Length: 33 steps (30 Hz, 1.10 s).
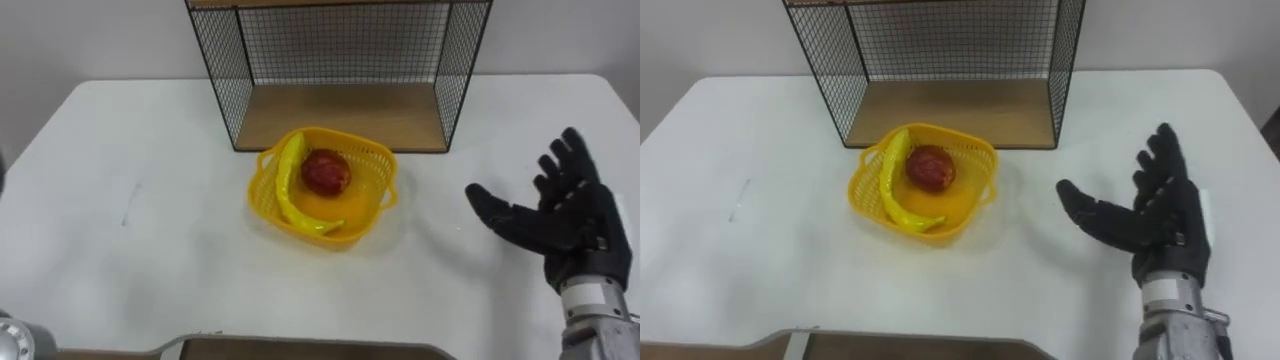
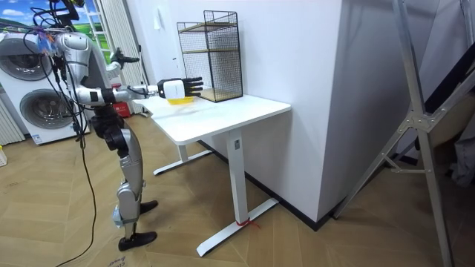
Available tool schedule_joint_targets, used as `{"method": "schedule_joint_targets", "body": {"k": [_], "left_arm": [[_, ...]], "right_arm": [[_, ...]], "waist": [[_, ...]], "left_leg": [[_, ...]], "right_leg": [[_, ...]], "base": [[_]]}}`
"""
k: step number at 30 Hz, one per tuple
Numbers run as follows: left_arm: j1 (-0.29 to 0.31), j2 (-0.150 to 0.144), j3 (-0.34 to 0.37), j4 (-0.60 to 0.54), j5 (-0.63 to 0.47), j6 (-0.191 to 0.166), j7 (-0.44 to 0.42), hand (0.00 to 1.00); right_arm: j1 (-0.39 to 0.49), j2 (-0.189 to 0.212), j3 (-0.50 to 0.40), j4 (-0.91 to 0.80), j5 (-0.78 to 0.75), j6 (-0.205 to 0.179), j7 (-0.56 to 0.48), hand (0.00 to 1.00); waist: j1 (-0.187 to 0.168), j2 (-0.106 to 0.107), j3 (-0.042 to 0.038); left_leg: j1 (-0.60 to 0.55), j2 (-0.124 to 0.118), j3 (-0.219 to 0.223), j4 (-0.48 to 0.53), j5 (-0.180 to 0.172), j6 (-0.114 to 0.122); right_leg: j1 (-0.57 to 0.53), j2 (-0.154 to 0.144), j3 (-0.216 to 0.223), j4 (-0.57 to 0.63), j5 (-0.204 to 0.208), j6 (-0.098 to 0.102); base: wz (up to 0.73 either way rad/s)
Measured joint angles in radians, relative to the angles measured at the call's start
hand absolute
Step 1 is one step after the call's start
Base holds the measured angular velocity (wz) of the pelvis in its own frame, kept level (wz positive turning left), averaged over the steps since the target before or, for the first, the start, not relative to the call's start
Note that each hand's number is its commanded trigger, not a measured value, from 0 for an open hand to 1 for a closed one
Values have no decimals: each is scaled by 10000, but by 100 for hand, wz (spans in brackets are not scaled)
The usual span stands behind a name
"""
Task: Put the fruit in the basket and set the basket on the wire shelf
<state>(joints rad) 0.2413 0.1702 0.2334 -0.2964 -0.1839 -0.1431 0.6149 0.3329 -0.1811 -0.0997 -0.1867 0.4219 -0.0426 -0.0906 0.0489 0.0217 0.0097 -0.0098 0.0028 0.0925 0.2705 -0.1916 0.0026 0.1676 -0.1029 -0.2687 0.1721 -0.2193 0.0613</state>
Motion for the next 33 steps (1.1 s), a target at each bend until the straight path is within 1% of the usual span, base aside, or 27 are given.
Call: {"method": "schedule_joint_targets", "body": {"k": [1,2,3,5,6,8,10,12,14,18,20,22,28,31,33], "left_arm": [[-31,-5,-300,84,-264,-96,-343,0],[-52,-8,-561,330,-646,-170,-725,0],[-53,-7,-667,462,-879,-169,-927,0],[-49,-32,-1304,831,-1833,-165,-1591,0],[-49,-47,-1462,902,-1962,-165,-1798,0],[-51,-140,-1864,1209,-2194,-166,-2697,0],[-53,-192,-2044,1546,-2191,-166,-3259,0],[-87,-286,-2208,1919,-2195,-164,-3618,0],[-90,-448,-2476,2241,-2268,-156,-4041,0],[-92,-464,-2613,2457,-2609,-155,-4645,0],[-127,-462,-2609,2518,-2683,-156,-4929,0],[-172,-462,-2611,2707,-2682,-151,-5158,0],[-176,-467,-2648,2801,-2679,-87,-5920,0],[-179,-466,-2793,2801,-2668,-58,-6242,0],[-205,-464,-2983,2802,-2657,23,-6376,0]], "right_arm": [[-85,38,35,124,-6,-33,188,0],[-270,86,128,390,-4,-58,298,0],[-357,118,196,528,7,-90,334,0],[-532,192,476,877,123,-113,488,0],[-568,215,517,958,153,-113,573,0],[-610,399,598,1064,416,-116,840,0],[-638,401,681,1162,496,-125,1022,0],[-699,402,813,1270,690,-124,1133,0],[-719,403,926,1284,1091,-125,1358,0],[-812,416,1154,1386,1715,-129,1613,0],[-815,515,1211,1428,2054,-131,1815,0],[-835,606,1210,1510,2135,-133,1903,0],[-1086,615,1312,2135,2516,-155,2205,0],[-1152,642,1534,2153,2831,-155,2349,0],[-1213,718,1571,2192,2855,-155,2472,0]], "waist": [[-66,-58,14],[-81,-100,8],[-117,-116,-2],[-146,-147,-11],[-161,-147,-10],[-171,-126,-4],[-218,-105,-12],[-249,-97,-9],[-293,-119,3],[-319,-187,46],[-416,-247,80],[-442,-257,80],[-427,-280,77],[-470,-288,70],[-470,-298,58]], "left_leg": [[6,6,32,0,-1,1],[7,5,48,11,-1,2],[6,6,60,27,-2,4],[12,13,144,37,-5,8],[4,13,146,40,-6,9],[-9,20,164,36,-6,9],[6,26,170,16,-5,9],[9,34,173,10,-4,8],[39,37,242,-12,-4,8],[60,55,371,-16,-5,9],[53,64,389,-11,-5,10],[51,73,424,-1,-6,12],[27,113,478,-12,-8,13],[21,131,475,8,-8,12],[22,124,462,9,-8,12]], "right_leg": [[-3,1,61,-2,2,-1],[-2,-4,77,0,7,1],[-8,-5,96,0,9,0],[-44,-11,206,0,15,1],[-56,-12,207,0,20,1],[-88,-12,217,-3,22,0],[-78,-8,228,-4,22,0],[-74,1,251,-4,21,-1],[-82,0,335,-3,22,-1],[-99,-1,464,-1,29,-10],[-110,-1,474,-1,34,-12],[-110,-1,500,-1,37,-15],[-258,3,517,95,44,-16],[-277,8,475,140,44,-16],[-263,8,473,139,44,-16]], "base": [[-6],[-7],[-7],[-10],[-6],[0],[0],[0],[-7],[-10],[0],[-4],[-2],[0],[0]]}}
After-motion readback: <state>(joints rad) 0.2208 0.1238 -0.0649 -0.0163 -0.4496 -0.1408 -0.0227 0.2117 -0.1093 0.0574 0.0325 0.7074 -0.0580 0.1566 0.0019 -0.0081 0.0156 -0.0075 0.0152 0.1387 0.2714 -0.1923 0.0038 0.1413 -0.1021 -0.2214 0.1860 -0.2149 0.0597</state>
